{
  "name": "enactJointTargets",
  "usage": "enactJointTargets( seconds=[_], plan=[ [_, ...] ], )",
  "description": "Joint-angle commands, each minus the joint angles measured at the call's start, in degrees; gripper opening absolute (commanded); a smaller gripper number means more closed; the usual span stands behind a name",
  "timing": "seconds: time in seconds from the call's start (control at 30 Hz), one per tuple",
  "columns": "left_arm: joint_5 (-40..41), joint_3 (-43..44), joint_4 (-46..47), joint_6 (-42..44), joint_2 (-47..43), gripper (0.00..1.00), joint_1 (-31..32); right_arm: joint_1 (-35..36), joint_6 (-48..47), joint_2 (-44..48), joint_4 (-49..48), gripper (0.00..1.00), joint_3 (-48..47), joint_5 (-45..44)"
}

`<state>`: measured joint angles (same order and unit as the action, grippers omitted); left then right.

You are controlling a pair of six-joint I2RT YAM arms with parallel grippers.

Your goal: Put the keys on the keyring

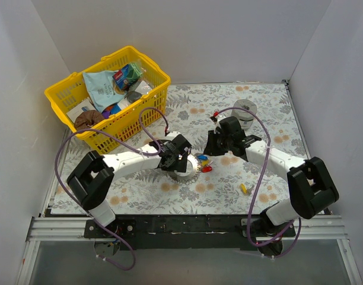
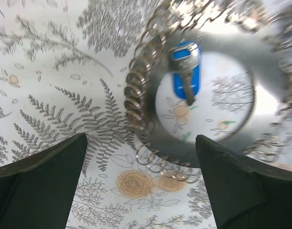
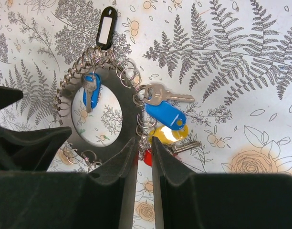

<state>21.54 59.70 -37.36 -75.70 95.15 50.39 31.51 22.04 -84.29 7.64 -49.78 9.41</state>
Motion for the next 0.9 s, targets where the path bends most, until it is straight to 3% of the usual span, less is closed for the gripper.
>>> enactJointTargets(
  seconds=[0.0,0.13,0.37,0.47,0.77,0.87],
  plan=[
    [2.28,5.51,-0.43,1.43,-5.59,0.98,0.23,-0.22,-1.30,2.81,0.45,0.26,1.26,0.61],
    [-0.17,7.09,0.79,1.79,-6.03,0.98,-0.12,-0.13,-1.56,3.52,0.53,0.27,1.97,1.05],
    [-8.08,3.67,8.09,1.17,-11.91,0.98,-1.96,-0.22,-1.65,6.41,-1.31,0.53,4.77,1.75],
    [-11.69,1.39,9.42,0.21,-13.94,0.98,-6.43,-0.22,-1.56,7.73,-2.62,0.64,6.18,2.02],
    [-15.65,-3.54,9.15,-1.29,-18.16,0.98,-14.27,-0.30,-1.92,11.51,-5.00,0.85,8.55,3.42],
    [-15.30,-4.85,9.76,-0.59,-20.62,0.98,-14.53,-0.22,-1.74,11.78,-5.00,0.86,8.30,4.04]
  ],
)
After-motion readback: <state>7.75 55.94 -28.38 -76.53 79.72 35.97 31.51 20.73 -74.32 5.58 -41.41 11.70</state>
